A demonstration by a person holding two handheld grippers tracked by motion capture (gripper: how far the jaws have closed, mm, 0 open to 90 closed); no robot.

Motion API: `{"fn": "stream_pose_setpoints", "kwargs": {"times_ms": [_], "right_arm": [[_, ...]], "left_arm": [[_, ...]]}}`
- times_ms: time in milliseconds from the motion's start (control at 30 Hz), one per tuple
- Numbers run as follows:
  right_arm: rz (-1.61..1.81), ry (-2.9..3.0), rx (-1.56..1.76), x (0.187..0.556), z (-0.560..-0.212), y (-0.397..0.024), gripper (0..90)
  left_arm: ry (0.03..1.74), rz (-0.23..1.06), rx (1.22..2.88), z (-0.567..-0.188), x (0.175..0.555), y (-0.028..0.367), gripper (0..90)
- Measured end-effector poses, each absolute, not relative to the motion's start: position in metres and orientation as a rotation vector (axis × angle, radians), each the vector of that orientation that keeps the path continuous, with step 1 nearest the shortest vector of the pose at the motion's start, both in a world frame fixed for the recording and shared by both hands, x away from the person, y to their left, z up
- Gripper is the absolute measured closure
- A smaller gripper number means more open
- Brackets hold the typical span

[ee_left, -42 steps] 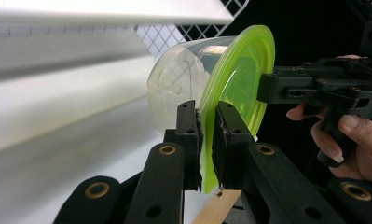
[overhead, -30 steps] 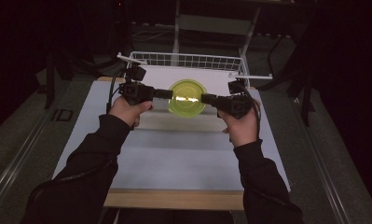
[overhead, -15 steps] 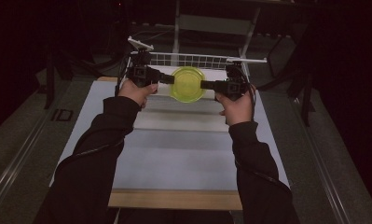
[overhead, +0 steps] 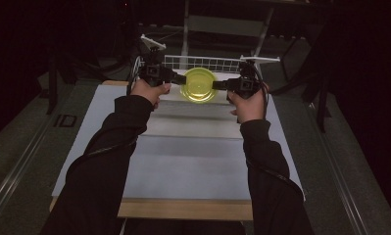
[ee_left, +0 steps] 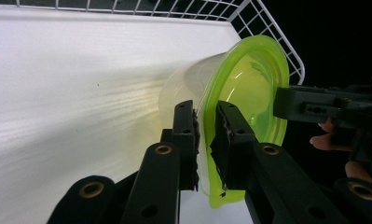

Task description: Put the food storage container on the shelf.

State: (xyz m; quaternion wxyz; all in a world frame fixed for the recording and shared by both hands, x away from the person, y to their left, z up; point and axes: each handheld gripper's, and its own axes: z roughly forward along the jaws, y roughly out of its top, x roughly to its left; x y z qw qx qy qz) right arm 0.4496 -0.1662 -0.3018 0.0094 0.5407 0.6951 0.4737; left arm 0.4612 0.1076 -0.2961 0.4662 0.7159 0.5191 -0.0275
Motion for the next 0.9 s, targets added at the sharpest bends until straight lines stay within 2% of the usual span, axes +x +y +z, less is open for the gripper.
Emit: {"fn": "stream_pose_setpoints", "kwargs": {"times_ms": [267,400,533,733,900], "right_arm": [[1.459,2.168,1.751,0.465,-0.301,-0.167,77.5],[1.470,2.163,1.759,0.470,-0.301,-0.169,70.3],[1.478,2.165,1.759,0.475,-0.307,-0.171,62.3],[1.488,2.159,1.738,0.476,-0.307,-0.172,51.8],[1.515,2.145,1.658,0.464,-0.297,-0.176,47.2]], "left_arm": [[1.285,-0.031,1.740,-0.300,0.470,0.102,76.1],[1.294,-0.012,1.738,-0.302,0.474,0.099,74.3],[1.313,0.077,1.755,-0.307,0.478,0.094,62.1],[1.307,0.148,1.723,-0.305,0.478,0.099,51.6],[1.296,0.179,1.688,-0.300,0.469,0.109,48.1]]}}
